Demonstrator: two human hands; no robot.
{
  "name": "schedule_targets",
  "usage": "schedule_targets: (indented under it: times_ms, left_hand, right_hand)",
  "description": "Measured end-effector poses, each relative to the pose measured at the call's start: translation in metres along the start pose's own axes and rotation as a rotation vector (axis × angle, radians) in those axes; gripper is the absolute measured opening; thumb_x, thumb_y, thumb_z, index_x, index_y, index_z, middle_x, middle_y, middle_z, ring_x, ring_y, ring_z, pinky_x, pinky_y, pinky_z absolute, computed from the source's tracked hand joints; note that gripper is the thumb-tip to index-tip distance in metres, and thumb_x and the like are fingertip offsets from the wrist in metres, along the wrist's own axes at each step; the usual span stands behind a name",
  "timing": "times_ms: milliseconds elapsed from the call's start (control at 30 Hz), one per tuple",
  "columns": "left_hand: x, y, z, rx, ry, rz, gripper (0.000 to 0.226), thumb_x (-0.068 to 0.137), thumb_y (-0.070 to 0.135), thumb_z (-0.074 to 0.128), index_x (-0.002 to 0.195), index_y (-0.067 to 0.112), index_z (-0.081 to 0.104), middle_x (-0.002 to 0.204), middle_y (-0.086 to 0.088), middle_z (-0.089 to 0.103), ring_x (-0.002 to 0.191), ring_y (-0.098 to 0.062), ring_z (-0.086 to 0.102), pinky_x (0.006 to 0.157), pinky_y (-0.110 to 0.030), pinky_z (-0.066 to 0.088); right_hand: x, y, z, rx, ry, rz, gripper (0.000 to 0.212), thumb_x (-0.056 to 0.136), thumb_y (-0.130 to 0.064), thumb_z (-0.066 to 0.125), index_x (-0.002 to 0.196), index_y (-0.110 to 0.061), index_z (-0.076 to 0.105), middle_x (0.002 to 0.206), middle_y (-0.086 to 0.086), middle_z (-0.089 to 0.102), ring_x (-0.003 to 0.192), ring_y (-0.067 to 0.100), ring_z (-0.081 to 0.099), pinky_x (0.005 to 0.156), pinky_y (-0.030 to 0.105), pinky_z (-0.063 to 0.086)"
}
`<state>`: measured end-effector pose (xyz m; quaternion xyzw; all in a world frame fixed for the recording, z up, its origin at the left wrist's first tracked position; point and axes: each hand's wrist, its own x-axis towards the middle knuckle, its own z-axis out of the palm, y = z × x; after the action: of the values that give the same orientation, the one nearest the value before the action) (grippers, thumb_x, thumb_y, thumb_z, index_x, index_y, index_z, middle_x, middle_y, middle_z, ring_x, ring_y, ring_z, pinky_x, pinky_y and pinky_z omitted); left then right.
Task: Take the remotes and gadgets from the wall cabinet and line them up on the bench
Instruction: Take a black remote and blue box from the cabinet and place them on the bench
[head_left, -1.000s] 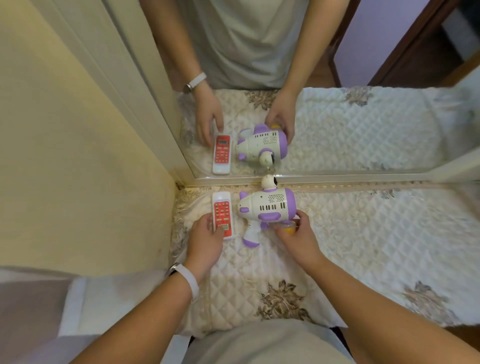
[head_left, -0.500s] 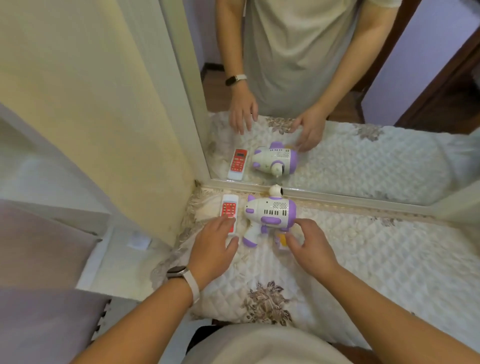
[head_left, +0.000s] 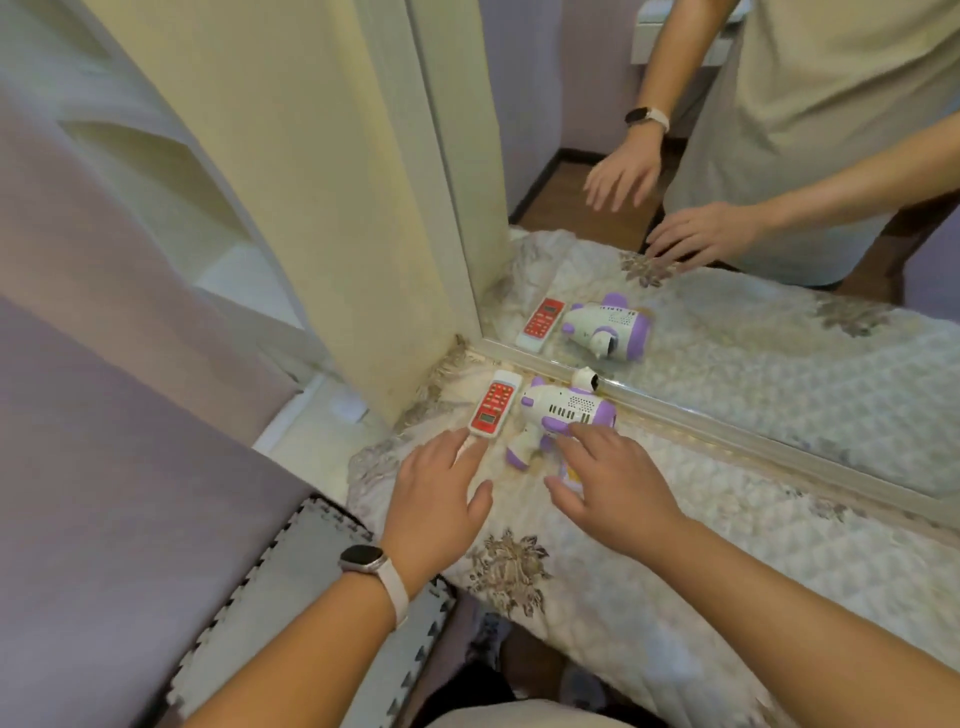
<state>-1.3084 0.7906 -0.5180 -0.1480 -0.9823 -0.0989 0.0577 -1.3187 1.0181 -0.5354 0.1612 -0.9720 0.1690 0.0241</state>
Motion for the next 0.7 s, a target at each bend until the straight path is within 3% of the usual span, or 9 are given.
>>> schedule_targets:
  times_ms: [133, 433, 700]
  left_hand:
    - [-0.039, 0.001, -0.018, 0.017, -0.035, -0.177, 0.047, 0.09, 0.042, 0.05, 0.131, 0.021, 0.057, 0.138, -0.005, 0.054, 0.127, -0.026, 0.046, 0.106, -0.047, 0.035]
    - [-0.154, -0.033, -0.09, 0.107, 0.076, -0.448, 0.047, 0.094, 0.045, 0.038, 0.134, 0.024, 0.053, 0.14, -0.001, 0.052, 0.133, -0.024, 0.042, 0.111, -0.047, 0.03]
    - [-0.314, -0.066, -0.149, 0.242, 0.225, -0.693, 0.044, 0.091, 0.045, 0.044, 0.125, 0.021, 0.06, 0.131, -0.004, 0.059, 0.123, -0.026, 0.051, 0.103, -0.043, 0.038]
  right_hand:
    - [0.006, -0.02, -0.001, -0.032, -0.048, -0.138, 0.049, 0.085, -0.05, 0.045, 0.11, -0.014, 0.067, 0.117, 0.009, 0.066, 0.106, 0.032, 0.061, 0.084, 0.042, 0.05]
    - [0.012, -0.136, -0.014, 0.002, -0.007, -0.569, 0.047, 0.089, -0.046, 0.046, 0.118, -0.015, 0.064, 0.123, 0.008, 0.063, 0.113, 0.03, 0.056, 0.087, 0.042, 0.048]
    - [-0.04, -0.299, -0.013, 0.026, -0.023, -0.92, 0.048, 0.089, -0.05, 0.045, 0.122, -0.019, 0.061, 0.126, 0.003, 0.059, 0.119, 0.025, 0.052, 0.092, 0.04, 0.044]
